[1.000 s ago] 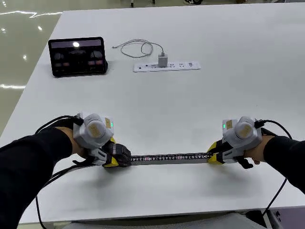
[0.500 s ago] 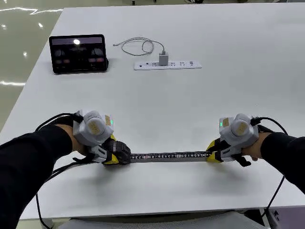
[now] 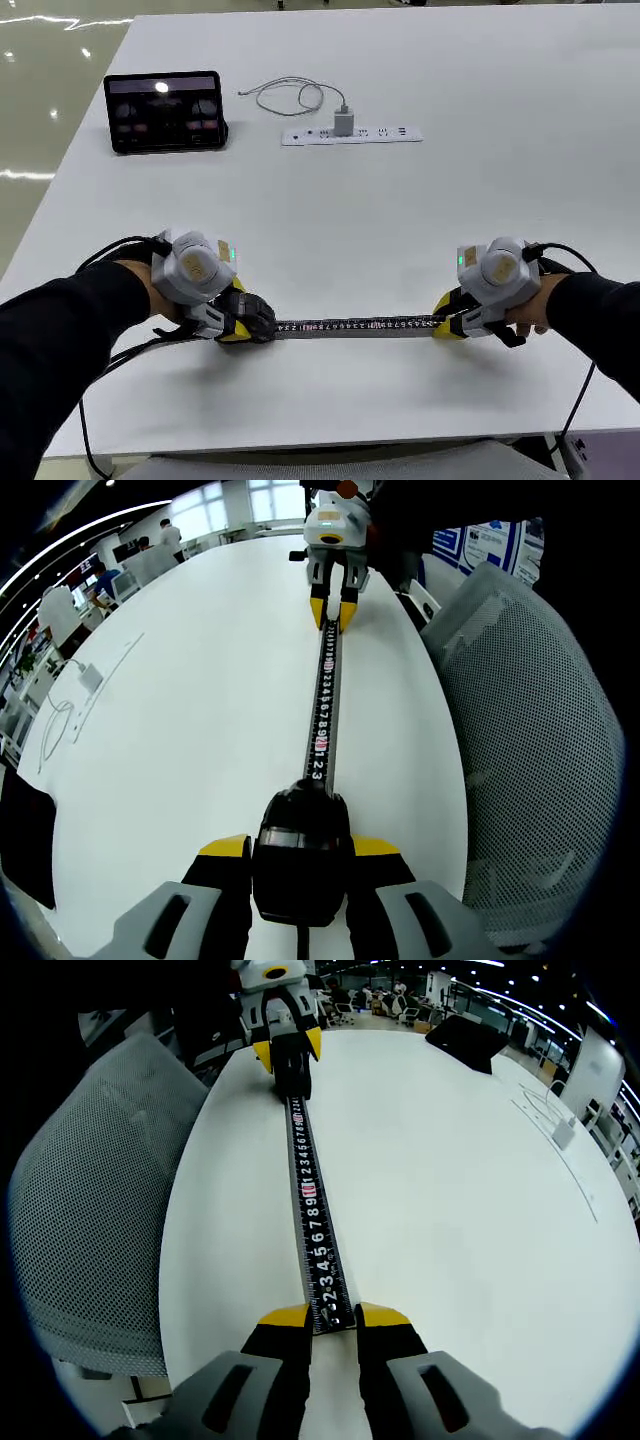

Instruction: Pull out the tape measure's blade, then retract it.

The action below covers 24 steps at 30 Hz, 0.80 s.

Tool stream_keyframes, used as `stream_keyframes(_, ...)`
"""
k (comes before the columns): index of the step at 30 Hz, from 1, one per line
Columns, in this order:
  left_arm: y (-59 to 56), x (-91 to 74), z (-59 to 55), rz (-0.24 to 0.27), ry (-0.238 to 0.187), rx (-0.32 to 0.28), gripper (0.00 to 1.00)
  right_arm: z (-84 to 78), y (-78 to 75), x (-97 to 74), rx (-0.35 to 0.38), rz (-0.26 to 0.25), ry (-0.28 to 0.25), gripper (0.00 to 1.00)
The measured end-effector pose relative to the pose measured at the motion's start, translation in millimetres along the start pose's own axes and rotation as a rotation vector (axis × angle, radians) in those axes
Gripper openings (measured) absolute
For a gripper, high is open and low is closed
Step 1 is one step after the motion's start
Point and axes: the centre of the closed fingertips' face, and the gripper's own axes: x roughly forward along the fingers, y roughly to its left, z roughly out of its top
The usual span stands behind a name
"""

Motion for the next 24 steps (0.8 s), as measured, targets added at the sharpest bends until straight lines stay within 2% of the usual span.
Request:
stream_keyframes(1,0.0,-0.2,0.0,0.001,0.001,0.003,0.32,-0.7,-0.1,-0.4,0.009,-0.001,0.004,0.13)
stream_keyframes(3,0.4,-0.4,0.5,0.003,0.001,-0.006,0.32,-1.4,1.0,-2.7,-0.017,-0.003,0.009,0.13)
stream_keyframes(7,0.8,0.2,0.5,0.004,0.008,-0.003,0.33,-3.6,1.0,-5.2,0.007,-0.001,0.003,0.16)
stream_keyframes(11,0.8,0.0,-0.8,-0.001,0.016,0.004,0.33,0.3,3.7,-11.9,0.023,-0.005,-0.009,0.24)
stream_keyframes(13,1.8,-0.6,-1.0,-0.001,0.026,-0.015,0.34,-1.2,5.3,-11.3,0.022,-0.006,-0.004,0.28)
stream_keyframes(16,6.6,-2.1,-2.2,0.015,0.029,-0.030,0.39,-0.9,9.3,-12.3,0.034,-0.007,-0.001,0.37)
stream_keyframes(21,8.4,-7.6,-0.2,0.014,0.009,-0.060,0.45,-4.8,7.1,-13.4,0.022,-0.021,0.022,0.42)
stream_keyframes(22,7.4,-8.6,1.8,0.012,-0.005,-0.096,0.49,-4.1,6.7,-13.9,0.032,-0.020,0.018,0.44)
stream_keyframes(24,10.5,-10.0,4.9,0.030,-0.026,-0.115,0.61,-3.5,5.9,-13.5,0.047,-0.020,0.011,0.49)
